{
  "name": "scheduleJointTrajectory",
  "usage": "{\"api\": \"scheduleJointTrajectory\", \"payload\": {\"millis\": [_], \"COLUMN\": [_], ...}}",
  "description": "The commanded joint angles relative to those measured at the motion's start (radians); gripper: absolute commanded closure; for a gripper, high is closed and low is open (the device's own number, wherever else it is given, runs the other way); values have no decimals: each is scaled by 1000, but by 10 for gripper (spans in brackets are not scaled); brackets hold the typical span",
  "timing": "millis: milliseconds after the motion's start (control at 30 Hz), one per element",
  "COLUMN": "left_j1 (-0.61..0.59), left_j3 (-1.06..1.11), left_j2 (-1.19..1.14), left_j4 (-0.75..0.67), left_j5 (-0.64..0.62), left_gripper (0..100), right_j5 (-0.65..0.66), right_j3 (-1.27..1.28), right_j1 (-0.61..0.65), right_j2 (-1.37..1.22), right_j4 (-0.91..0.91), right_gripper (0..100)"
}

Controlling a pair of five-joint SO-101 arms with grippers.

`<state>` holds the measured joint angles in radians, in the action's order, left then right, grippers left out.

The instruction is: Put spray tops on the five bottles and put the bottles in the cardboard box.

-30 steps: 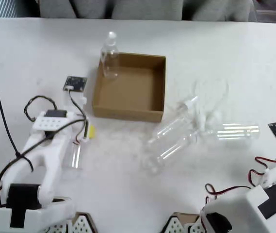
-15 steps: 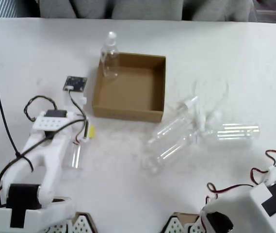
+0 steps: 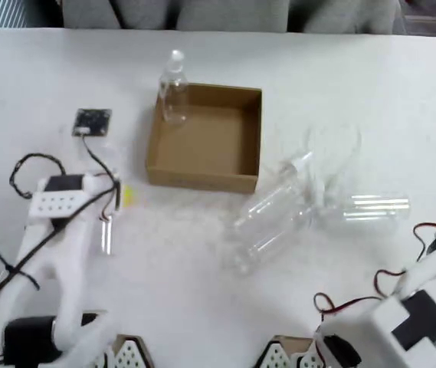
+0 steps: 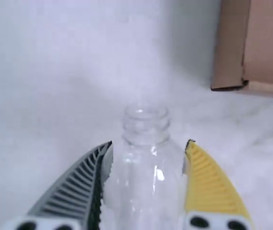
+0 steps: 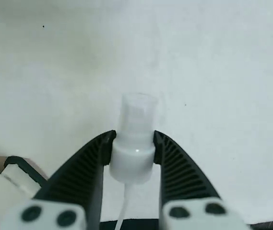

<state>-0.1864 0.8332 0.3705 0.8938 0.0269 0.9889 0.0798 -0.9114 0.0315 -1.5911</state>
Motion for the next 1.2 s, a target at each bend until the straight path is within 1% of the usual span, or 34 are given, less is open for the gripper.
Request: {"api": "scheduleJointTrajectory", "payload": {"millis": [0, 67, 133, 233, 367, 467, 567, 700, 767, 900, 967, 1100, 1133, 1167], "left_j1": [-33, -36, -31, -30, -30, -22, 27, 130, 180, 285, 352, 456, 476, 495], "left_j3": [-11, -11, -14, -21, 6, 61, 167, 321, 370, 397, 397, 400, 402, 416], "left_j2": [142, 200, 257, 357, 521, 645, 769, 917, 977, 1044, 1047, 1047, 1047, 1047], "left_j4": [20, 20, 14, 6, -94, -186, -308, -474, -520, -559, -580, -620, -615, -618], "left_j5": [5, 5, 5, 5, 5, 5, 5, 3, 3, 2, -18, -175, -206, -227], "left_gripper": [976, 976, 976, 973, 973, 973, 973, 976, 976, 976, 976, 976, 976, 976], "right_j5": [-43, -92, -172, -361, -628, -772, -813, -821, -821, -825, -888, -1149, -1195, -1212], "right_j3": [-44, -44, -44, -46, -51, -52, -52, -46, -46, -46, -44, -44, -46, -48], "right_j1": [39, 67, 104, 183, 302, 397, 487, 556, 579, 624, 653, 725, 742, 759], "right_j2": [154, 217, 277, 361, 469, 553, 648, 779, 829, 872, 871, 871, 871, 874], "right_j4": [-56, -71, -71, -70, -64, -62, -12, 160, 234, 351, 401, 516, 549, 581], "right_gripper": [981, 981, 981, 981, 981, 978, 978, 978, 977, 977, 977, 978, 978, 978]}}
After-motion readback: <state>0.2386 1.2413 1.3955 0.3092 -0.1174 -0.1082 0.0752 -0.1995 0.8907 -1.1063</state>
